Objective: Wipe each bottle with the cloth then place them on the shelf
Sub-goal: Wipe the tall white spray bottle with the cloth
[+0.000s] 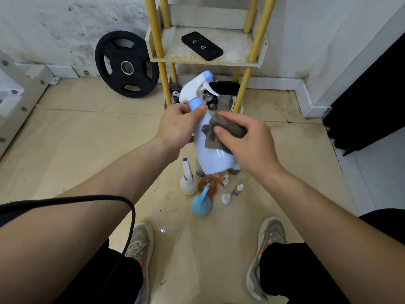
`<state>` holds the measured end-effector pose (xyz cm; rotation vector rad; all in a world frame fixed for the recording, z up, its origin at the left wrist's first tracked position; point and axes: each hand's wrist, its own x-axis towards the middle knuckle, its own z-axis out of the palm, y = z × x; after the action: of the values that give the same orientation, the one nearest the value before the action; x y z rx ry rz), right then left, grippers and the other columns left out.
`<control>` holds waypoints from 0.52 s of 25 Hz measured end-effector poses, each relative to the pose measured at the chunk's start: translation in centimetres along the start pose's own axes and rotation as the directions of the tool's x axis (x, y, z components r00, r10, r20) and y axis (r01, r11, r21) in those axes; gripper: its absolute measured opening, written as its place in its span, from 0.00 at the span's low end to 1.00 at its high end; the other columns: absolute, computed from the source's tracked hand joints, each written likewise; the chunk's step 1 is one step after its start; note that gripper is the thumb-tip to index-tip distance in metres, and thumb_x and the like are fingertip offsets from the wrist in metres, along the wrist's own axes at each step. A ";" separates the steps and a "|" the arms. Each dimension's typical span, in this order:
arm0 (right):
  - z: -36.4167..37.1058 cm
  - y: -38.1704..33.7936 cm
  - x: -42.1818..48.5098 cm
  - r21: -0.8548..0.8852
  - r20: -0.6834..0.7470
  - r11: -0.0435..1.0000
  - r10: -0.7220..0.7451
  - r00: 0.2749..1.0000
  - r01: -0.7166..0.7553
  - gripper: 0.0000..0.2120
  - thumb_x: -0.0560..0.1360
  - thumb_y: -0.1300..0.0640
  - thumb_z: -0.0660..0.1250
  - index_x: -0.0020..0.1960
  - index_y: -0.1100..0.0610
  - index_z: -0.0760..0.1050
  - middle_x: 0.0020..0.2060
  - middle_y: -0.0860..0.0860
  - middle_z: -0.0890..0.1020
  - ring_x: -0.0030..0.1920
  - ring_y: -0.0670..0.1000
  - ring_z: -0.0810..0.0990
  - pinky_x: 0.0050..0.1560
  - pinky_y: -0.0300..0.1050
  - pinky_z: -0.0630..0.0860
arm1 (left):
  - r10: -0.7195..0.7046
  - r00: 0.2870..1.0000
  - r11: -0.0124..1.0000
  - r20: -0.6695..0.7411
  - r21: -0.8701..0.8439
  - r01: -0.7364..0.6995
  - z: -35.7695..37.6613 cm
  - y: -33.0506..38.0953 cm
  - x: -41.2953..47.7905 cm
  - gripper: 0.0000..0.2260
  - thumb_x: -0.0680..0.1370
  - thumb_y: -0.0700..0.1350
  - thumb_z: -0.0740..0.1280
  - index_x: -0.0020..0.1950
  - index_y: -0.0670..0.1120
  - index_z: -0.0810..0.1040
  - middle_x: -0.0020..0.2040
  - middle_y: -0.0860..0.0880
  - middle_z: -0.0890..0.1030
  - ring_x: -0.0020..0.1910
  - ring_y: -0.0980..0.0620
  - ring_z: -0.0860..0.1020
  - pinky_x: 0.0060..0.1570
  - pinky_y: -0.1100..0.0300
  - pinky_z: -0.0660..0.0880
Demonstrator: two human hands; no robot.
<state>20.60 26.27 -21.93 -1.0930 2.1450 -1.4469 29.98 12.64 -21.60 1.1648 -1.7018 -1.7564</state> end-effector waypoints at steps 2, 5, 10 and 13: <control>0.7 0.3 -1.0 -0.162 0.005 0.971 -0.178 0.984 0.177 0.18 0.73 0.61 0.74 0.62 0.53 0.82 0.55 0.46 0.83 0.55 0.42 0.80 0.58 0.30 0.73 | -0.050 0.997 0.999 -0.064 -0.018 0.049 -0.3 -0.1 0.4 0.12 0.80 0.49 0.68 0.50 0.40 0.82 0.48 0.42 0.85 0.43 0.45 0.83 0.44 0.48 0.84; 1.2 0.9 -1.7 -0.197 0.022 0.953 -0.233 0.972 0.232 0.19 0.72 0.63 0.74 0.62 0.54 0.82 0.58 0.48 0.82 0.58 0.44 0.78 0.62 0.33 0.72 | -0.131 0.987 0.991 -0.098 -0.048 0.126 -0.5 -0.3 0.4 0.14 0.79 0.50 0.69 0.53 0.38 0.82 0.48 0.45 0.86 0.44 0.45 0.84 0.44 0.51 0.83; 0.0 1.0 0.1 0.061 -0.021 0.996 0.069 0.997 -0.068 0.14 0.74 0.57 0.75 0.59 0.48 0.83 0.51 0.41 0.85 0.53 0.40 0.82 0.53 0.35 0.76 | -0.204 0.979 0.975 0.013 -0.090 0.205 0.1 -0.2 -0.6 0.11 0.80 0.52 0.69 0.50 0.44 0.81 0.41 0.50 0.84 0.36 0.51 0.82 0.37 0.59 0.82; -0.1 1.7 0.9 0.164 0.010 0.975 0.151 0.989 -0.150 0.12 0.74 0.56 0.75 0.57 0.49 0.84 0.50 0.43 0.86 0.52 0.43 0.84 0.53 0.41 0.79 | -0.190 0.979 0.977 0.077 -0.084 0.196 0.3 0.0 -1.0 0.12 0.81 0.52 0.67 0.48 0.44 0.81 0.38 0.51 0.85 0.33 0.55 0.83 0.33 0.62 0.81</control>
<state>19.27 26.03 -23.28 -0.8513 2.0209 -1.5237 30.27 13.63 -21.40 1.2794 -1.5730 -1.9891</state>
